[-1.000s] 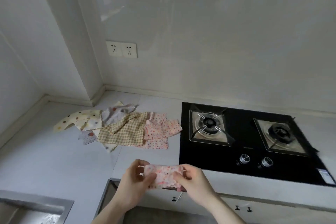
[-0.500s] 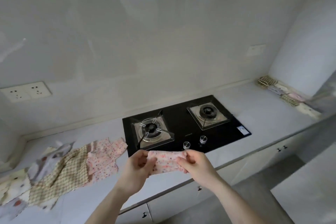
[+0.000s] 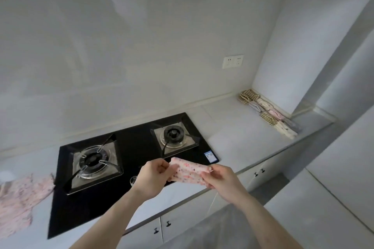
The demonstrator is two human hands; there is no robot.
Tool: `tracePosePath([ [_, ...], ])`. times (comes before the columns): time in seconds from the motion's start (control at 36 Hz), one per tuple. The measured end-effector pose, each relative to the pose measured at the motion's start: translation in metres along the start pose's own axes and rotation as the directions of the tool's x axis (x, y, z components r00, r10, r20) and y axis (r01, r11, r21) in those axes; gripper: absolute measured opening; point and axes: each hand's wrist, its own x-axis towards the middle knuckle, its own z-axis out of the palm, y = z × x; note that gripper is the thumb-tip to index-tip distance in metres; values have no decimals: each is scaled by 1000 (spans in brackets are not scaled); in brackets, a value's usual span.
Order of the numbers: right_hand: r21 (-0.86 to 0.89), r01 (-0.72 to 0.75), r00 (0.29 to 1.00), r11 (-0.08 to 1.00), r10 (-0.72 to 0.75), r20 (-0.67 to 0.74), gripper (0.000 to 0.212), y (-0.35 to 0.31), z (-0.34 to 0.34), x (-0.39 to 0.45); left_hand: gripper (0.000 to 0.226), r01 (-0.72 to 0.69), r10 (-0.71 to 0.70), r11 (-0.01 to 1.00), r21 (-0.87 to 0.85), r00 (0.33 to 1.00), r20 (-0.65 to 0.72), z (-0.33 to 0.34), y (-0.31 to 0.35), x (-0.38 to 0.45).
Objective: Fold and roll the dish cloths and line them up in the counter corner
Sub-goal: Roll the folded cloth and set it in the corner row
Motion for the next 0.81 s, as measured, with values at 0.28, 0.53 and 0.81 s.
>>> tracePosePath([
  [0.28,-44,-17,998,999,14,-62,18,26,-88,54,6,-3,3,1000,19,1000,-2,68,44,82],
  [0.53,201,-153,951,967,200,-234,6,54,-160,125,9,-25,19,998,60,995,94,88,79,194],
  [0.81,602,-313,774,735,564,-286,12,101,-227,205,8,-32,-23,974,224,970,240,122,93,295],
])
